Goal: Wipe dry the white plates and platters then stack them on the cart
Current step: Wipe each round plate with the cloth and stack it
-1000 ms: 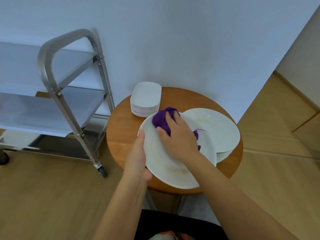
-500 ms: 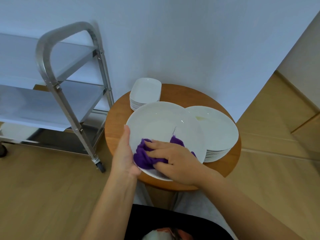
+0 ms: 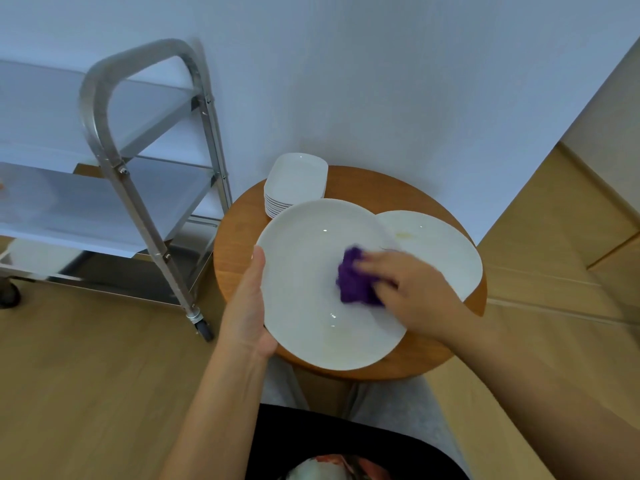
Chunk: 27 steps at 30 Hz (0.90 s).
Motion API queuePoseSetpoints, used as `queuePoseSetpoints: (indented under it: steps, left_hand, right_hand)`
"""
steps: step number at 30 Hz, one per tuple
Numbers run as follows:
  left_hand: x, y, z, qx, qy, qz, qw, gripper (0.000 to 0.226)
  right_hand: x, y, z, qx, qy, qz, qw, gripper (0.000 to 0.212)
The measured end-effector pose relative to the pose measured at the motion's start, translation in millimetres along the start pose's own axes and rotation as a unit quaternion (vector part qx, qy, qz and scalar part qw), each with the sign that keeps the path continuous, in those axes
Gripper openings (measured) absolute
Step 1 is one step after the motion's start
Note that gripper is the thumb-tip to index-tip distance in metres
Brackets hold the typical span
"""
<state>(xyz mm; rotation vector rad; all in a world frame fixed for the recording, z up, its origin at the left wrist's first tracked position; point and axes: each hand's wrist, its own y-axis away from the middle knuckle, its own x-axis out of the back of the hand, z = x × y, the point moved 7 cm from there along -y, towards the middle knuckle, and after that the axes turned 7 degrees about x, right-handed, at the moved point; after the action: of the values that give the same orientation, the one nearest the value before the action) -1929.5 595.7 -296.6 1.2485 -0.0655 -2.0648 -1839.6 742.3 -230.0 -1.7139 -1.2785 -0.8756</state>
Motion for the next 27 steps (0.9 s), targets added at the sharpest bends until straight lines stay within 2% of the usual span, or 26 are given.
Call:
queuePoseSetpoints:
  steps: [1,2,3,4,5,7,8,9,12,14,18,20,22,25,27]
  left_hand:
    - [1,1,0,-0.001,0.007,0.009,1.0,0.05]
    - [0,2,0,-0.002,0.014,0.01,1.0,0.05]
    - [-2,4,0,-0.003,0.021,0.008,1.0,0.053]
    - [-5,4,-1,-0.005,0.025,0.007,1.0,0.056]
    - [-9,5,-1,-0.011,0.024,0.0,1.0,0.057]
    - [-20,7,0,-0.031,0.02,-0.025,0.999,0.052]
    - [-23,7,0,-0.041,0.028,-0.03,0.998,0.051]
    - [-23,7,1,-0.05,0.038,-0.025,0.998,0.052]
    - [-20,8,-1,-0.046,0.053,-0.017,0.997,0.058]
    - [-20,9,-3,-0.044,0.046,-0.018,0.998,0.058]
    - [-23,10,-7,-0.028,-0.003,-0.023,0.999,0.047]
    - [-24,10,-12,-0.007,-0.017,-0.027,0.999,0.054]
    - [-27,12,-17,0.004,-0.005,-0.039,0.999,0.056]
    - [-28,15,-14,-0.012,0.024,-0.053,0.998,0.037]
    - [-26,15,-14,-0.004,0.039,-0.047,0.998,0.035]
  right_hand:
    - [18,-6,3,-0.062,-0.088,0.116,0.987,0.033]
    - [35,-8,2,-0.103,-0.172,0.23,0.952,0.027]
    - [44,-12,-4,-0.112,-0.212,0.296,0.925,0.024]
    - [45,-18,-16,-0.101,-0.211,0.301,0.925,0.026]
    - [38,-24,-33,-0.078,-0.2,0.266,0.94,0.033]
    - [1,-23,-71,-0.028,-0.159,0.132,0.978,0.055]
    - [-16,-18,-87,0.006,-0.134,0.078,0.988,0.061]
    - [-26,-13,-96,0.044,-0.106,0.057,0.992,0.062]
    - [-25,-13,-95,0.093,-0.081,0.065,0.99,0.051]
    - [-29,-16,-93,0.133,-0.015,0.049,0.99,0.052]
    - [-47,-24,-86,0.12,0.127,0.013,0.985,0.066]
    - [-43,-34,-75,0.113,0.17,0.012,0.979,0.066]
    - [-32,-44,-66,0.115,0.172,0.024,0.978,0.064]
    - [-22,-53,-56,0.116,0.17,0.034,0.978,0.064]
    - [-14,-58,-47,0.096,0.179,0.038,0.978,0.065]
